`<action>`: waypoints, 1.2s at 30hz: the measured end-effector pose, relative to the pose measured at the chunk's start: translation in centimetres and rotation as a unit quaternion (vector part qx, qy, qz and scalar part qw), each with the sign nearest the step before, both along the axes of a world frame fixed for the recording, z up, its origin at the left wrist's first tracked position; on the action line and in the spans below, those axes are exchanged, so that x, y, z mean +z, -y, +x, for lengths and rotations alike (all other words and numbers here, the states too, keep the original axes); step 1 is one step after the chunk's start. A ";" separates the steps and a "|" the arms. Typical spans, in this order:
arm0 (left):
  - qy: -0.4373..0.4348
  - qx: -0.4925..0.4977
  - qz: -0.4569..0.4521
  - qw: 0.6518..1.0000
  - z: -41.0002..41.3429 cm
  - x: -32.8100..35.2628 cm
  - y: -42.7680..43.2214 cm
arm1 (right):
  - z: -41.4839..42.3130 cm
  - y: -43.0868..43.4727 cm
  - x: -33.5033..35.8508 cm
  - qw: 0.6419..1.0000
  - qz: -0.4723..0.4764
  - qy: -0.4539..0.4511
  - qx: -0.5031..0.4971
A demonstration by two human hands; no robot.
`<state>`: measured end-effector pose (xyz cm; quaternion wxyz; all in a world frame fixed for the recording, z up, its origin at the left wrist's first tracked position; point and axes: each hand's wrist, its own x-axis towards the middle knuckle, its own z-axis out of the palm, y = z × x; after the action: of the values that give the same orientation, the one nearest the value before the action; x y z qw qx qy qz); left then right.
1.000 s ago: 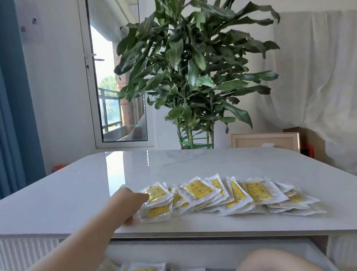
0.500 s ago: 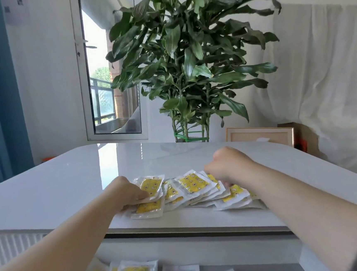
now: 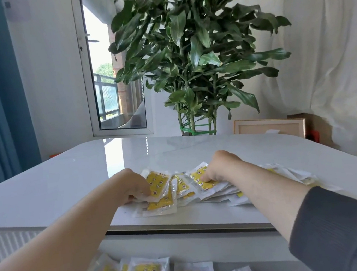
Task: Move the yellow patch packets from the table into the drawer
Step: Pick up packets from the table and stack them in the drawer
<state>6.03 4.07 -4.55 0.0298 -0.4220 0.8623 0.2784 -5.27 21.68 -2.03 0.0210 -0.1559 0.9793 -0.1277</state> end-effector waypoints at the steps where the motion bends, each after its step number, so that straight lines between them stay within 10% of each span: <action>1: -0.011 -0.004 0.026 1.000 0.2 0.0 0.0 | 0.0 -0.1 0.1 1.000 -0.003 0.006 -0.005; 11: -0.316 0.080 0.257 0.910 1.4 -1.1 2.1 | -0.6 -2.1 -0.5 0.987 -0.158 -0.012 0.018; 21: -0.442 0.006 0.301 0.845 7.8 0.7 -0.6 | 4.7 -10.8 0.2 0.854 -0.490 0.157 0.075; 36: -0.125 -0.092 0.343 0.927 12.4 -4.8 -9.2 | 9.0 -17.8 -4.6 0.784 -0.447 0.430 0.019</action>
<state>18.48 13.30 -9.36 0.0905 -0.2669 0.7459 0.6034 3.71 39.47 -6.68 0.3707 -0.0948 0.6988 -0.6044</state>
